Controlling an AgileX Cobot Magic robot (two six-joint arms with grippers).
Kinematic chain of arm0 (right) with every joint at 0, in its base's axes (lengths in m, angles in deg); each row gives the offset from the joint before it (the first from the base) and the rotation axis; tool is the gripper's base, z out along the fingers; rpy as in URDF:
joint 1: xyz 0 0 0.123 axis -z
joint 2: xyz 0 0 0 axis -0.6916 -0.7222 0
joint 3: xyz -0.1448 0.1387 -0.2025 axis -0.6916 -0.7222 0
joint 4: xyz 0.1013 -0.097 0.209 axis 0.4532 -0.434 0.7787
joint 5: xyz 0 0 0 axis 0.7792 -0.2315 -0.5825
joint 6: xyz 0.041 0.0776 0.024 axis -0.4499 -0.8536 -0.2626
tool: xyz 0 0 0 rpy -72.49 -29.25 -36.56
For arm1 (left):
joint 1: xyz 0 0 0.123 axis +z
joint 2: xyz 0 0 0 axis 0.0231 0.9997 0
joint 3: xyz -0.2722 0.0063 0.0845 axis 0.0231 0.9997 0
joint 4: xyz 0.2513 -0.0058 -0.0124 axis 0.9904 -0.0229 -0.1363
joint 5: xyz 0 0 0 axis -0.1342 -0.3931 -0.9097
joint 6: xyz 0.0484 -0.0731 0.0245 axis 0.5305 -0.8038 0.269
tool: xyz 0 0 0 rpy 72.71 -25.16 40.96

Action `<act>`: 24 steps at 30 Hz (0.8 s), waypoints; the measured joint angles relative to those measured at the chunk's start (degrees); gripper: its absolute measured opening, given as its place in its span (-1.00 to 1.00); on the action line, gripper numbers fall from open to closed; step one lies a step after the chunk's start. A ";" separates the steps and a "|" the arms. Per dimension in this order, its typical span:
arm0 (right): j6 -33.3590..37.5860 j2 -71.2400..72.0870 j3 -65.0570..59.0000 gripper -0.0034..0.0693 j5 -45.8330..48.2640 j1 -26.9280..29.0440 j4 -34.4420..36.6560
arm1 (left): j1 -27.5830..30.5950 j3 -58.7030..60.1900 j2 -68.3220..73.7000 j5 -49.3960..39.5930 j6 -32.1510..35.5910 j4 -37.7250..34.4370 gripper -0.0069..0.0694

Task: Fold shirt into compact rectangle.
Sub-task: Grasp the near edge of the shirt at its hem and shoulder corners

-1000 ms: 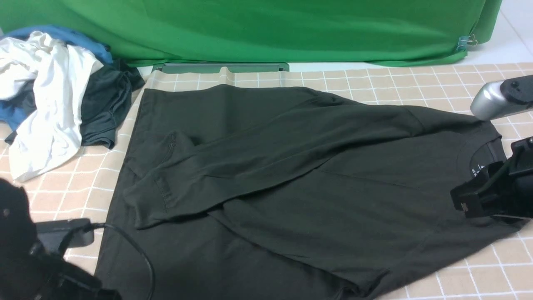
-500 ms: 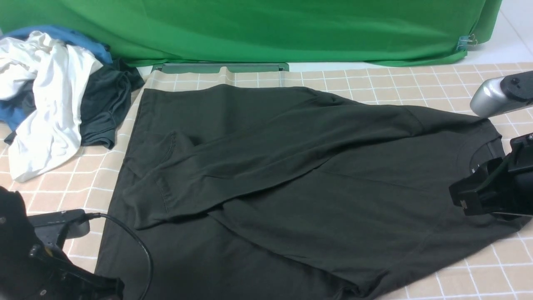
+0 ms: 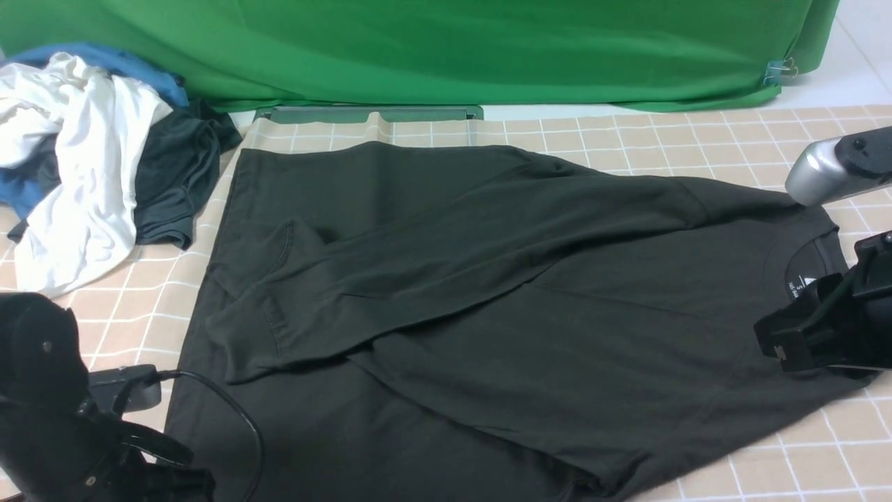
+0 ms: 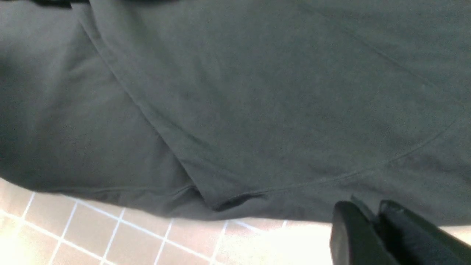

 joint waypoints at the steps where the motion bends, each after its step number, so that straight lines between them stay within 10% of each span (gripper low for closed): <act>1: 0.00 0.00 0.03 -0.53 0.04 0.00 0.00 | 0.00 -0.14 0.06 -0.20 0.26 -0.06 -0.24; 5: 0.05 -0.14 0.92 -0.52 2.39 0.00 0.00 | 0.00 -1.28 -0.80 -0.98 1.63 -0.37 -0.72; 16: -0.21 -9.01 5.81 -0.49 14.33 0.00 -4.24 | 0.00 -5.14 -16.63 -7.16 0.90 2.05 -0.73; 24: 0.05 -21.37 3.77 0.31 10.14 0.00 -5.64 | 0.00 -5.01 -22.37 -11.18 0.76 1.62 -0.73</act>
